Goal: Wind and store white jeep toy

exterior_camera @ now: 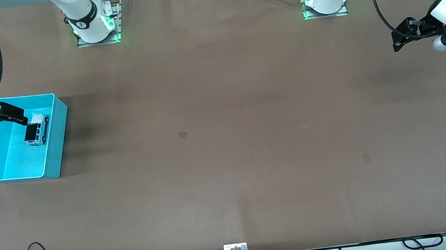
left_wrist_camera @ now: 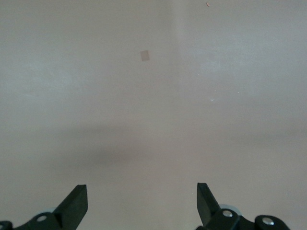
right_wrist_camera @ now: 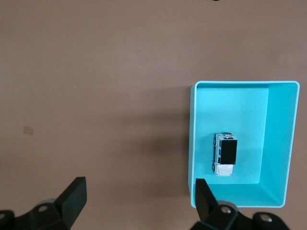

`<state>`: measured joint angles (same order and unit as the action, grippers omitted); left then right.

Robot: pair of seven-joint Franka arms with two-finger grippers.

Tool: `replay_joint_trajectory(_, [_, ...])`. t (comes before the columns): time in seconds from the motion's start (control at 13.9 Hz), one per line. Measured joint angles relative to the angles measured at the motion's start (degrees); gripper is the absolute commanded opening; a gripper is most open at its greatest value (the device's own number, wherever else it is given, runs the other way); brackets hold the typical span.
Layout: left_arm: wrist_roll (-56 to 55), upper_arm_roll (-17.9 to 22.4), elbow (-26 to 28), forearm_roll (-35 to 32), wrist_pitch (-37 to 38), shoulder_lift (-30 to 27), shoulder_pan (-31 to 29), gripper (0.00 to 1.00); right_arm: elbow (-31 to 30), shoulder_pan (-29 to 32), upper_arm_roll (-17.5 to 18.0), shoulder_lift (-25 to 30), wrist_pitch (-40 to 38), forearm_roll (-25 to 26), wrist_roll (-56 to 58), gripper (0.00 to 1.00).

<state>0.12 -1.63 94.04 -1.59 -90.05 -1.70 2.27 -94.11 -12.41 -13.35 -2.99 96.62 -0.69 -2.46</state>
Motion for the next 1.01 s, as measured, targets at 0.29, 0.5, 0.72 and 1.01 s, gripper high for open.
replay_joint_trajectory(0.29, [0.0,0.0,0.0,0.0,0.0,0.0,0.0,1.00,0.2,5.5,7.4,2.7,-1.4,0.0,-1.1,1.00])
replay_joint_trajectory(0.5, [0.0,0.0,0.0,0.0,0.0,0.0,0.0,1.00,0.2,7.0,10.8,4.5,-3.5,0.0,-6.1,1.00])
replay_joint_trajectory(0.72, [0.0,0.0,0.0,0.0,0.0,0.0,0.0,1.00,0.3,7.1,11.8,5.9,-3.9,0.1,-6.7,1.00])
replay_joint_trajectory(1.01, [0.0,0.0,0.0,0.0,0.0,0.0,0.0,1.00,0.7,7.7,11.8,5.9,-3.9,1.0,-0.8,1.00])
